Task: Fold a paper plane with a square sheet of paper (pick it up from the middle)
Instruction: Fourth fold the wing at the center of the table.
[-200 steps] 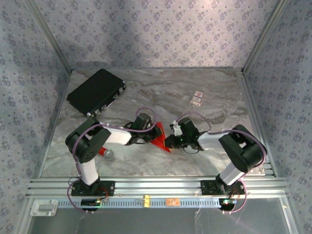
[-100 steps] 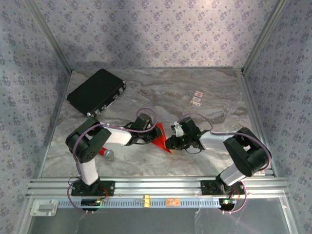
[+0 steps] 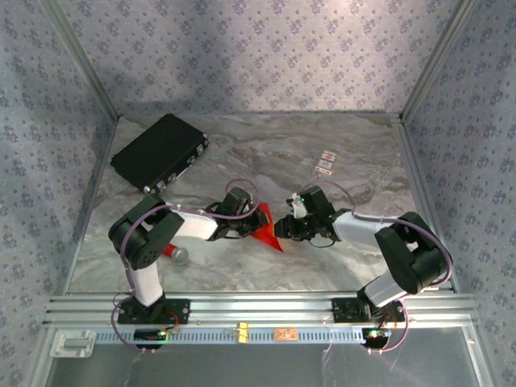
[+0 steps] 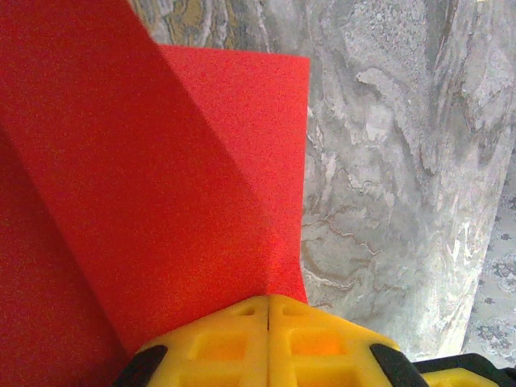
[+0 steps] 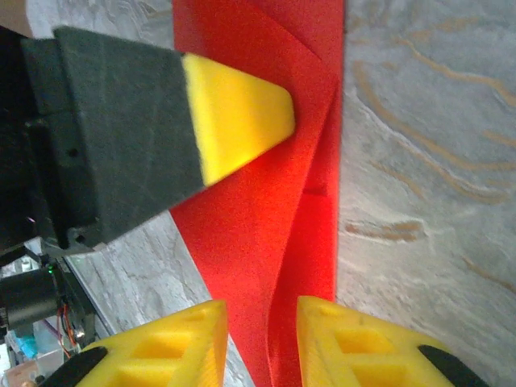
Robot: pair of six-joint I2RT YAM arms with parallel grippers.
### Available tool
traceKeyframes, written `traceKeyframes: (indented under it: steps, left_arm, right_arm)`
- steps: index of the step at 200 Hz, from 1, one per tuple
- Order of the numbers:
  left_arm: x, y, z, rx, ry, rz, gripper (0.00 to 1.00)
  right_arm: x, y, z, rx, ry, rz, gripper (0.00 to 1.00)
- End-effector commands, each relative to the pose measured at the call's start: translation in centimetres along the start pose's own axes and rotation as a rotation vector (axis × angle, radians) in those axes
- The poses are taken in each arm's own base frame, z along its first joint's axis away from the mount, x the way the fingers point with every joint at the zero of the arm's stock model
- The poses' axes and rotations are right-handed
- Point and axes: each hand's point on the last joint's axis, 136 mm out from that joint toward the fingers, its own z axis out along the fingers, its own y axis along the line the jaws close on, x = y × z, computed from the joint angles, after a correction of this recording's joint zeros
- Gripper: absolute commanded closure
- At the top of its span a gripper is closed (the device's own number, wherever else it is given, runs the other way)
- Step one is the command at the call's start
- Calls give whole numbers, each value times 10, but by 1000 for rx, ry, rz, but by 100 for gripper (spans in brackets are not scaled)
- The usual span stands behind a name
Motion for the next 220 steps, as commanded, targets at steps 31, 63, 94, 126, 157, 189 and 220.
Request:
traceKeyframes:
  steps: [31,63,94,126,157,189,220]
  left_arm:
    - [6,19,5,-47,22,1,93]
    - [6,19,4,-46,21,-2,93]
    - [6,19,5,-48,19,-2,93]
    - [6,20,5,-50,20,-5,93]
    - [7,22,5,-54,21,-6,93]
    - [7,21,5,-53,22,-8,93]
    - [7,21,6,-52,23,-9,93]
  right_arm:
    - [-6,-1,10,-16,35,61,75]
    - [-5,0,10,-35,40,64,85]
    - [5,-5,12,-42,69,84,91]
    - [18,-16,14,-28,84,113,90]
    - [24,-20,14,-28,93,123,89]
    - [26,-21,12,-21,89,123,87]
    - [24,-14,9,-36,91,108,85]
